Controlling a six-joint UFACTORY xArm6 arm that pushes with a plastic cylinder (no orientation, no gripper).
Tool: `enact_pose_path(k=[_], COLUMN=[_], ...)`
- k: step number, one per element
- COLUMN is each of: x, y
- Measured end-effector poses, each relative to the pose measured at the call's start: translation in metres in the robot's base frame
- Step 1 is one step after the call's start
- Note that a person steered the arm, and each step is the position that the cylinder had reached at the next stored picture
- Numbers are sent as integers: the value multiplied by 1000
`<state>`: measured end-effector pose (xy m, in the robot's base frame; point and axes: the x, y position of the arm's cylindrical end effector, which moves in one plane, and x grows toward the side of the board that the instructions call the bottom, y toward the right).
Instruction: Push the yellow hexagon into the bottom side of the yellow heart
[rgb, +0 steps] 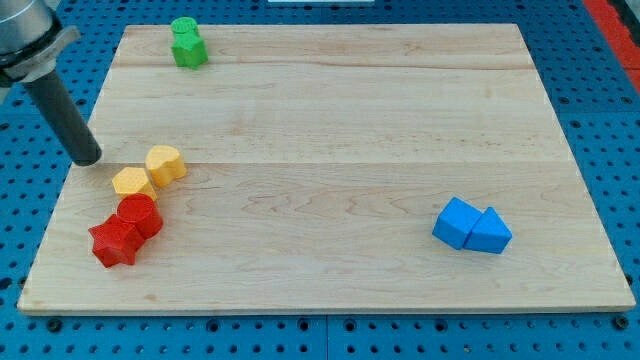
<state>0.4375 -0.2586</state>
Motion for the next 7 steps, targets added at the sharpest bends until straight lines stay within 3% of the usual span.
enact_pose_path(k=[2,3,5,7], x=[0,2,2,21], y=[88,92,-44,-1])
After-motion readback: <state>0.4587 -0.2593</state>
